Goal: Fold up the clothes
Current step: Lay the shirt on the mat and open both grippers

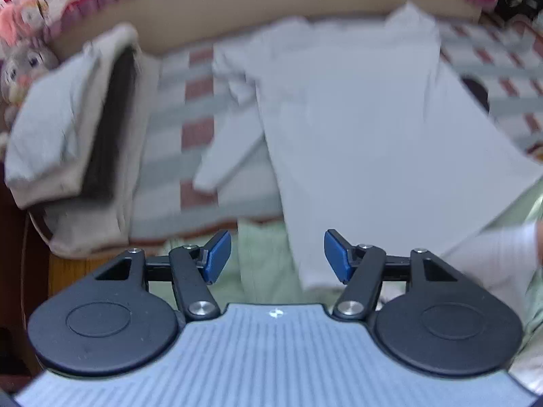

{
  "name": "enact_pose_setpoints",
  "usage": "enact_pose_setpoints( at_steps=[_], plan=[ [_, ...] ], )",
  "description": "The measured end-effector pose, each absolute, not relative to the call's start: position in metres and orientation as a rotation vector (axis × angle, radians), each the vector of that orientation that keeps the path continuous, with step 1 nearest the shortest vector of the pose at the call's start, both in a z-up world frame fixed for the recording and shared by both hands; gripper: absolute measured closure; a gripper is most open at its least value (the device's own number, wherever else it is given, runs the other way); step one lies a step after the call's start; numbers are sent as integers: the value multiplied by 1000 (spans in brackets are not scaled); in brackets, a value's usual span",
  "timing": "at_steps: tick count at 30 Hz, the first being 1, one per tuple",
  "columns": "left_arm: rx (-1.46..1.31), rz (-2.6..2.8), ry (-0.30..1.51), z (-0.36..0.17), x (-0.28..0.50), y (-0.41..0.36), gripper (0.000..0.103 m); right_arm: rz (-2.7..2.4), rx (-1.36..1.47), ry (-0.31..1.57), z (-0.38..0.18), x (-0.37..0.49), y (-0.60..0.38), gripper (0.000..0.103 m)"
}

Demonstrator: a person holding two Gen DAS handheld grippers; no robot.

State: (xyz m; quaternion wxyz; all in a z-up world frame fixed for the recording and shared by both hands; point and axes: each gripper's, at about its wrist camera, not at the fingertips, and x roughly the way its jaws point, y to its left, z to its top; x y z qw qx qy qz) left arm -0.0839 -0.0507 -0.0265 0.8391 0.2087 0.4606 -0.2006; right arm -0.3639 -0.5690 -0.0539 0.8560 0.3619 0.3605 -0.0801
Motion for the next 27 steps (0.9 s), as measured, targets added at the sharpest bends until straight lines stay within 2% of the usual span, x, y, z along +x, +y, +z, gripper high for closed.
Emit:
enact_pose_setpoints(
  at_steps=[4,8,12,15,17,19,23,24,27],
  plan=[
    [456,-446,886,12,-65,-79,42,-64,692,727,-19,-304,-567,46],
    [492,-502,817,43,-32,-132,42,50,495,700,51,-213,-573,46],
    [515,-523,791,57,5,-190,41,245,350,824,114,-124,-588,43],
    [492,-522,795,49,32,-235,40,256,376,891,137,-76,-616,41],
    [438,-533,794,38,48,-262,40,221,444,949,131,-50,-642,40],
    [360,-555,783,19,65,-288,39,239,588,915,113,-35,-667,39],
    [259,-526,780,-30,95,-342,40,27,889,790,34,-28,-711,39],
    [241,-526,775,-39,99,-352,42,-15,949,823,14,-28,-719,38],
    [250,-641,732,-63,106,-389,42,31,1170,762,-37,-36,-756,39]
  ],
)
